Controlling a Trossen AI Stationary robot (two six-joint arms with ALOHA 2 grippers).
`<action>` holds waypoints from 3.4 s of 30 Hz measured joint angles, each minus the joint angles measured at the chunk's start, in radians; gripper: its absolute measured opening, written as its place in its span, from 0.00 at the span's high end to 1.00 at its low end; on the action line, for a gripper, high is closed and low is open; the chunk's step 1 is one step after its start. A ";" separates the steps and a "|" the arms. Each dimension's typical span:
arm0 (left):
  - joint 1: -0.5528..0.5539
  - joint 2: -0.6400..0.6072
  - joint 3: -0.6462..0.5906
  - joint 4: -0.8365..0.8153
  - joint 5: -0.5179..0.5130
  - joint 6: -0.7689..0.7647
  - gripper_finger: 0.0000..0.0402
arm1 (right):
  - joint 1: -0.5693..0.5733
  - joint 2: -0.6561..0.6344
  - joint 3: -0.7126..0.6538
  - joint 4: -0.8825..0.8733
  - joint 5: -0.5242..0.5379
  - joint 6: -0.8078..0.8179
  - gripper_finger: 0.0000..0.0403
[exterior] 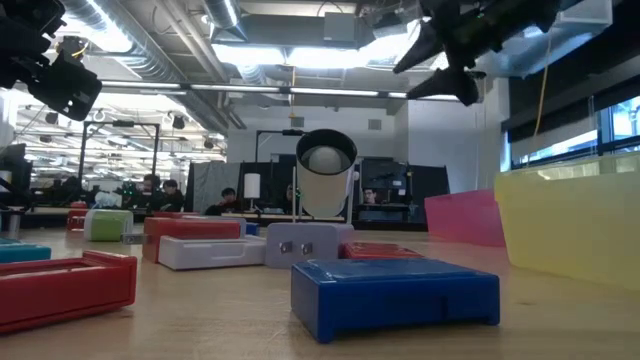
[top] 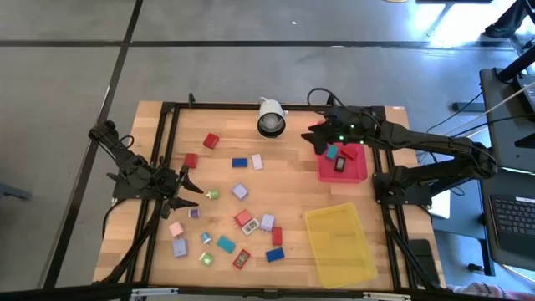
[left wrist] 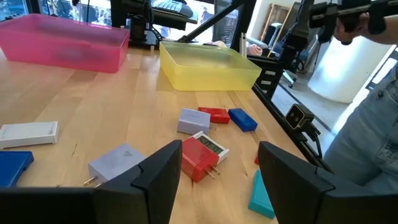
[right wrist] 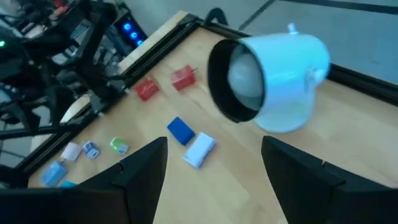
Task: Pick & Place Office items
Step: Put the top blue digital timer into the pink bin
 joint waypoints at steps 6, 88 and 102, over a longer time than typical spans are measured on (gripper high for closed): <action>0.000 0.000 0.000 0.000 0.000 0.000 0.48 | 0.055 0.083 0.000 0.061 0.000 0.006 0.34; 0.000 0.000 -0.001 -0.004 -0.103 0.070 0.48 | 0.435 0.148 -0.001 0.276 0.129 -0.287 0.40; 0.000 0.000 0.000 0.553 -0.276 0.113 0.48 | 0.435 0.035 -0.001 0.537 0.347 0.199 0.40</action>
